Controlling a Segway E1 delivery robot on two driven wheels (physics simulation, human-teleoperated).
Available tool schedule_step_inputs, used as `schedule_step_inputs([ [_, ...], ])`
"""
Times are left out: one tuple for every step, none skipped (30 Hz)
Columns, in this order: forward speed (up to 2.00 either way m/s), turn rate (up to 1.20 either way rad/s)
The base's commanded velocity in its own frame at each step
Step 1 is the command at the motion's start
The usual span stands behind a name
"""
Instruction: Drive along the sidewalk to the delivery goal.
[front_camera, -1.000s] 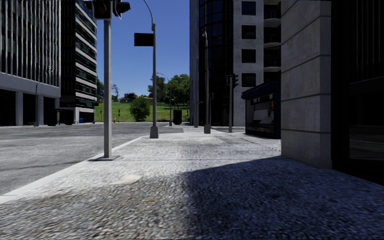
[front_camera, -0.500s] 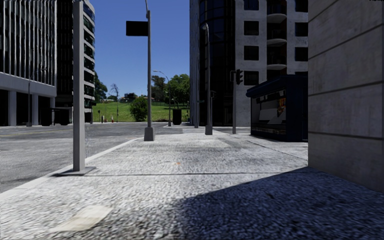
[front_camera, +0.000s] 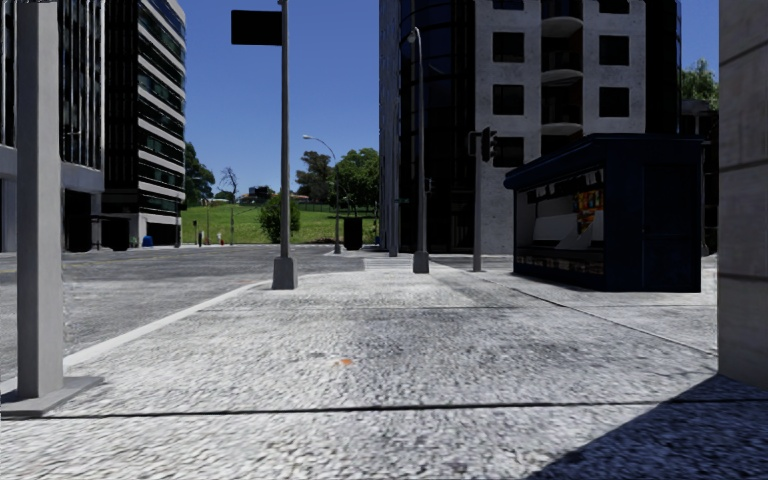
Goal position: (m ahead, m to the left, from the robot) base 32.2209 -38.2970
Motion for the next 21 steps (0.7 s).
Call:
schedule_step_inputs([
  [2.00,0.00],
  [2.00,0.00],
  [2.00,0.00],
  [2.00,0.00],
  [2.00,0.00],
  [2.00,0.00],
  [2.00,0.00],
  [2.00,0.00],
  [2.00,0.00],
  [2.00,0.00],
  [2.00,0.00],
  [2.00,0.00],
  [2.00,0.00],
  [2.00,0.00],
  [2.00,0.00],
  [2.00,0.00],
  [2.00,0.00],
  [2.00,0.00],
  [2.00,0.00],
  [2.00,0.00],
  [2.00,0.00],
])
